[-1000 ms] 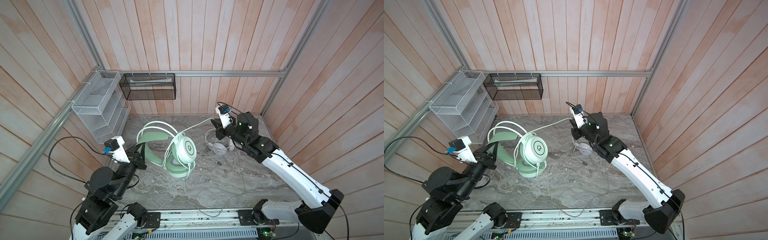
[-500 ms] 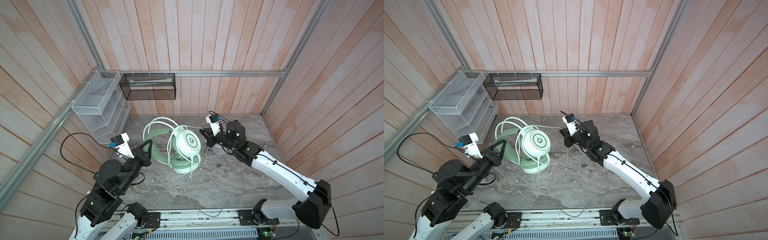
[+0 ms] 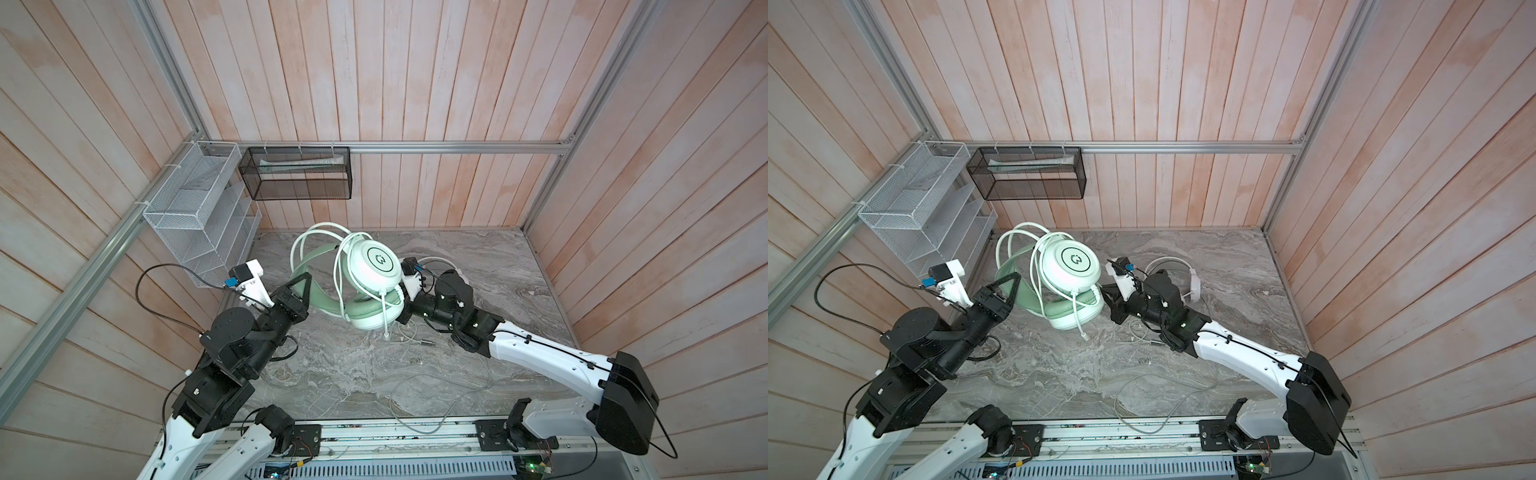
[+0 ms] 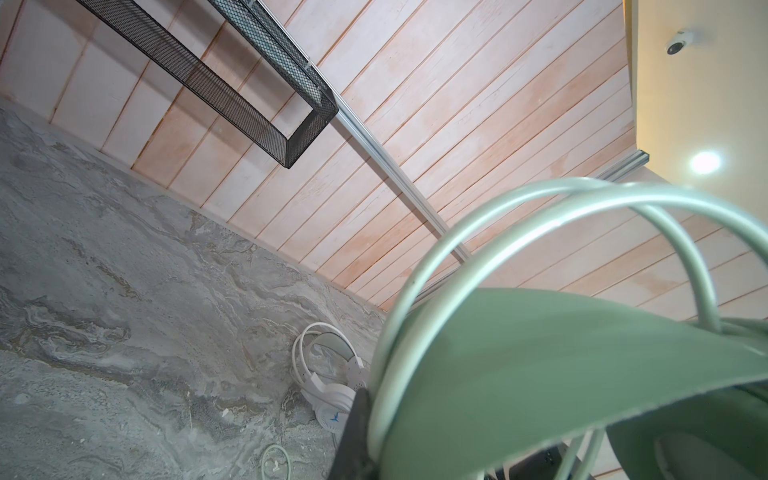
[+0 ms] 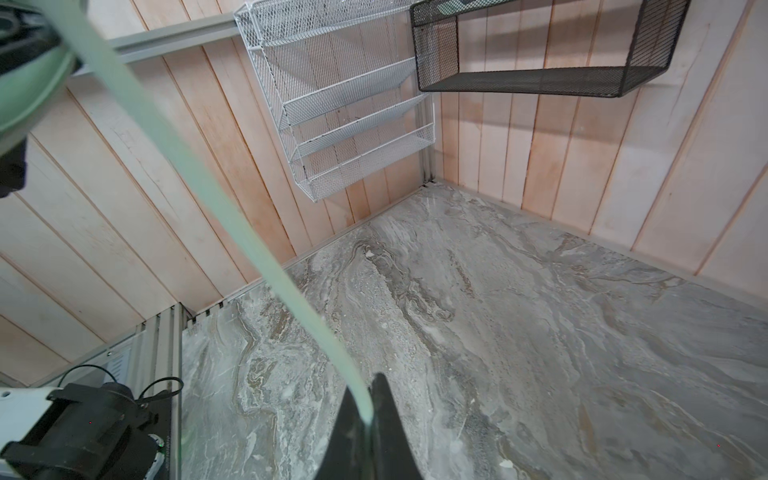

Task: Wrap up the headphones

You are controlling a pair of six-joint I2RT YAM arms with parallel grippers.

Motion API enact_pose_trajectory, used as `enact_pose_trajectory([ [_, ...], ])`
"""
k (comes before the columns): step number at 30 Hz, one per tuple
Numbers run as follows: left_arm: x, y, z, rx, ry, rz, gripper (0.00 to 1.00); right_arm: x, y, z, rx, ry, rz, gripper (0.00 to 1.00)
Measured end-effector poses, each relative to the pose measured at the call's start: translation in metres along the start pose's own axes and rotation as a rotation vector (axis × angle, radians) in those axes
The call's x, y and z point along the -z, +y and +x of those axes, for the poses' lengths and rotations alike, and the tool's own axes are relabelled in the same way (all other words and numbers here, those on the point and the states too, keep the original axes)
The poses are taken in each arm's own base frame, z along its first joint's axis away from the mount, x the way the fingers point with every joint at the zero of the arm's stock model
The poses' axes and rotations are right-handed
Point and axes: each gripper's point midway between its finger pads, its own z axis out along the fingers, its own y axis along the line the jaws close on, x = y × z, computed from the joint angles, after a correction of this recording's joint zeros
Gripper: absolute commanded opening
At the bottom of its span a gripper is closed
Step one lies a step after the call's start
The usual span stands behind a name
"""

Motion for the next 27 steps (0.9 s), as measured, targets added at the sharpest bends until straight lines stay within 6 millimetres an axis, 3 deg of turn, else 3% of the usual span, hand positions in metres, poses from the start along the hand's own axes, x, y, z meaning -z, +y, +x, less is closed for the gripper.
enact_pose_trajectory([
  [4, -0.004, -0.002, -0.003, 0.036, -0.017, 0.003, 0.00, -0.001, 0.006, 0.013, -0.026, -0.001, -0.021, 0.20],
  [12, -0.007, -0.013, -0.022, 0.107, -0.074, 0.007, 0.00, 0.010, -0.003, 0.066, -0.109, 0.052, 0.000, 0.42],
  [20, -0.013, -0.018, -0.032, 0.126, -0.095, -0.019, 0.00, 0.029, -0.003, 0.093, -0.160, 0.025, 0.006, 0.50],
  [27, -0.012, -0.026, -0.041, 0.127, -0.106, -0.019, 0.00, 0.014, 0.015, 0.122, -0.142, 0.059, 0.008, 0.53],
])
